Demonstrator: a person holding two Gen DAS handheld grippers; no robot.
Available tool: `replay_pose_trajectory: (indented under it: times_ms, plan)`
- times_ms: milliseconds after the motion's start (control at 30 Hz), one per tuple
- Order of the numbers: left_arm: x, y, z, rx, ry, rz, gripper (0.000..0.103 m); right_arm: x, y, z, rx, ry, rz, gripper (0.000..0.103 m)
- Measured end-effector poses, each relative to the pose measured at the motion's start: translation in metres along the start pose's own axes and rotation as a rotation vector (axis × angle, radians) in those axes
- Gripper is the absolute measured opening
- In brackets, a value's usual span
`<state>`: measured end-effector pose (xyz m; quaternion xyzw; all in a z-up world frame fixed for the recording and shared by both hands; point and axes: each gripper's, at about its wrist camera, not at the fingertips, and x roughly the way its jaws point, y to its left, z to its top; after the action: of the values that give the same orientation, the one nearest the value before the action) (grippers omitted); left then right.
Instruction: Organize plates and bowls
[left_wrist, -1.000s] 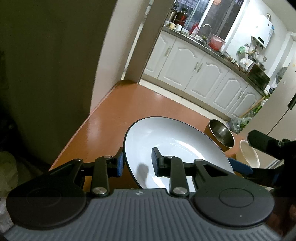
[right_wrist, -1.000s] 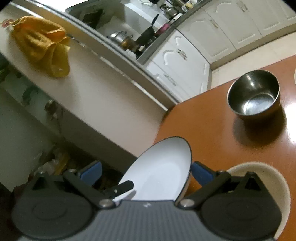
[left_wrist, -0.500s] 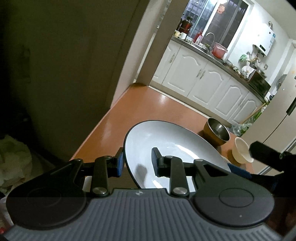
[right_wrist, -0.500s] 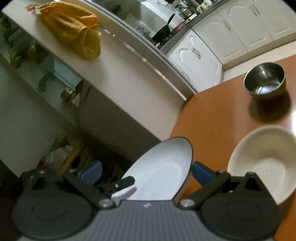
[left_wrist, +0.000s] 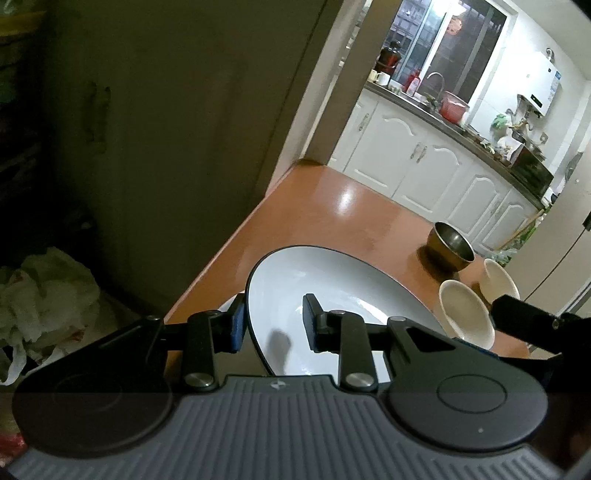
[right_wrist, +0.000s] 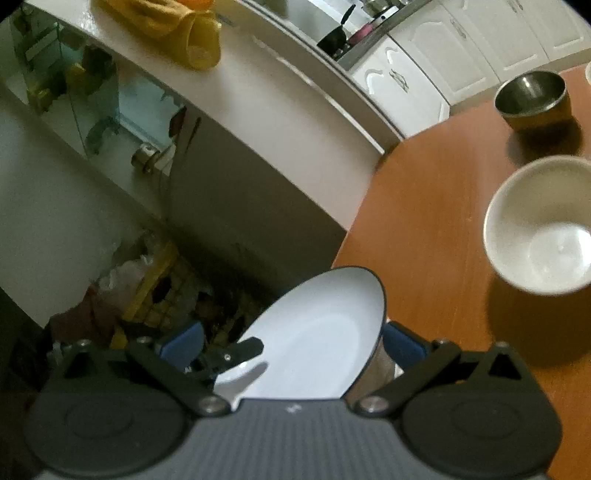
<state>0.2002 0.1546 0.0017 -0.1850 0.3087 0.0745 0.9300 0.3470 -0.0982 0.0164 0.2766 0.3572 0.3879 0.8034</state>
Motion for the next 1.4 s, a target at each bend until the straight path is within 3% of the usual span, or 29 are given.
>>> replay_pose_trajectory:
  times_ms: [700,1000,1400]
  plan:
    - [0.040,-0.007,-0.003,-0.008,0.042,0.015,0.032,0.006,0.001,-0.024,-0.006,0.019,-0.045,0.103]
    - [0.050,-0.010,-0.002,-0.013,0.041,-0.013,0.035,0.008,-0.003,-0.029,-0.002,0.018,-0.068,0.103]
    - [0.051,-0.006,-0.002,-0.023,0.021,-0.049,0.042,0.008,0.019,-0.033,-0.150,0.043,-0.142,0.103]
